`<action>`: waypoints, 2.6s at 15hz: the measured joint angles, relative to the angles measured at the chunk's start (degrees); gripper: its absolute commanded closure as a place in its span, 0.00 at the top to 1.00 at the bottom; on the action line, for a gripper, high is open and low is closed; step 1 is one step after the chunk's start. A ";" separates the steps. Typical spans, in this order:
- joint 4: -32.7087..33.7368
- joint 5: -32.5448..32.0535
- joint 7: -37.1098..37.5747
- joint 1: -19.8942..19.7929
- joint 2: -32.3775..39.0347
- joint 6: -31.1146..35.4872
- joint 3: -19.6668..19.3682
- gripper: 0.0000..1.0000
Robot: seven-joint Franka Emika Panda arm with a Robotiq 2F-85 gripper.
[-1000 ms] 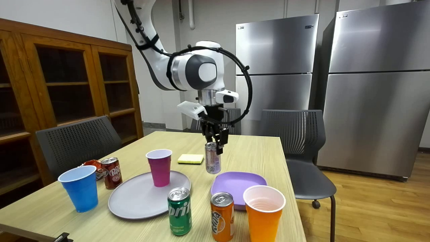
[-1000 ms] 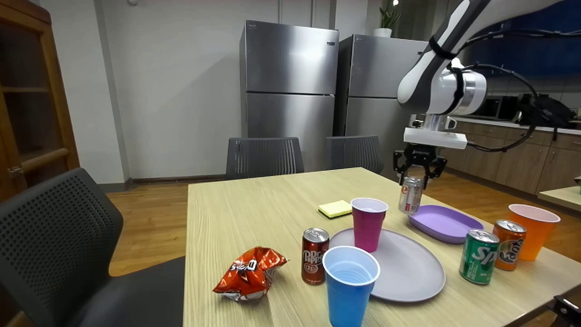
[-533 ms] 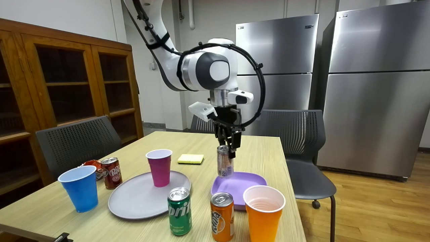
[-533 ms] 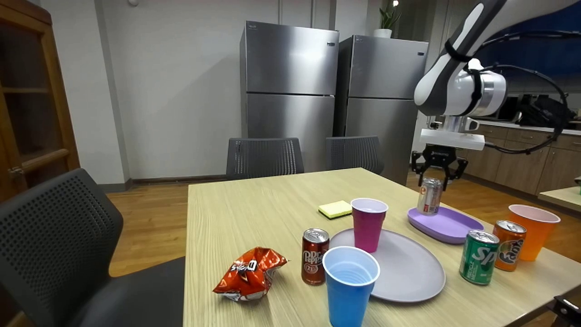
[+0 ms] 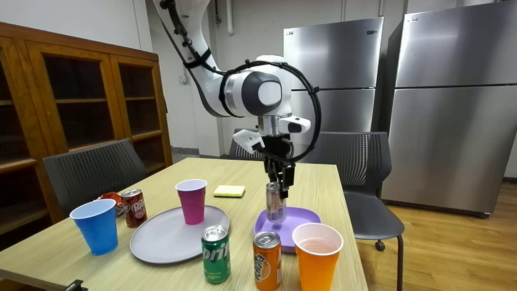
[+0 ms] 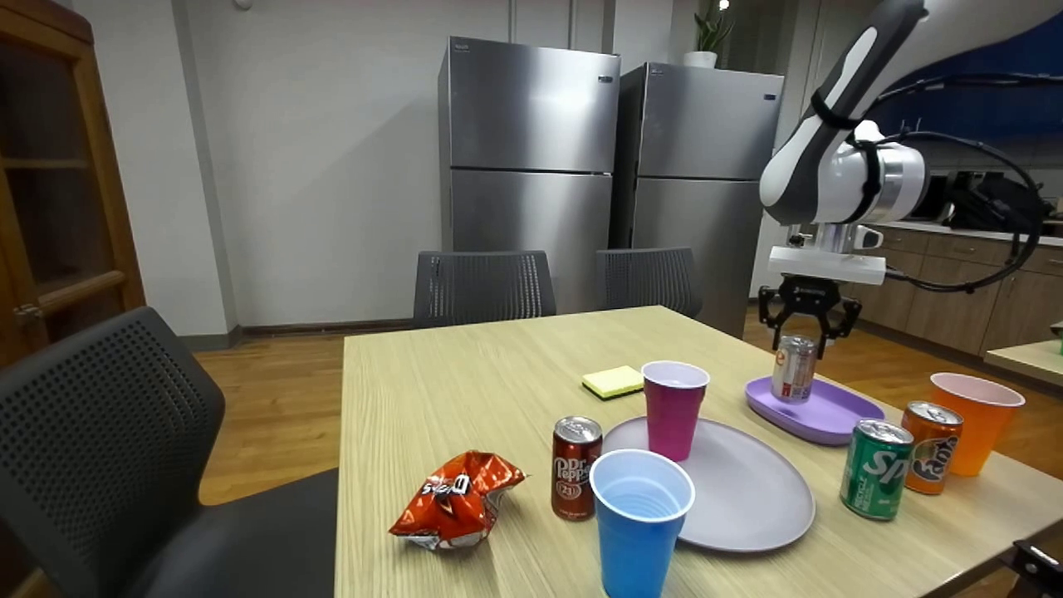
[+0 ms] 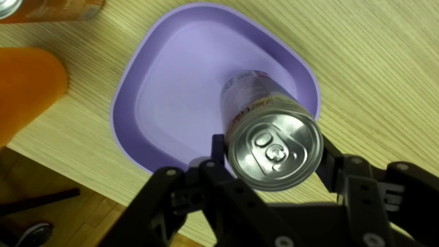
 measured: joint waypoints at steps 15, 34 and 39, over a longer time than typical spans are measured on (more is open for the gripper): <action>12.11 0.00 1.25 -0.01 9.64 -4.51 0.01 0.99; 2.75 0.04 -0.29 0.62 -5.50 -5.14 1.69 1.00; -6.18 -2.50 -2.14 1.71 -12.72 -5.06 2.90 1.00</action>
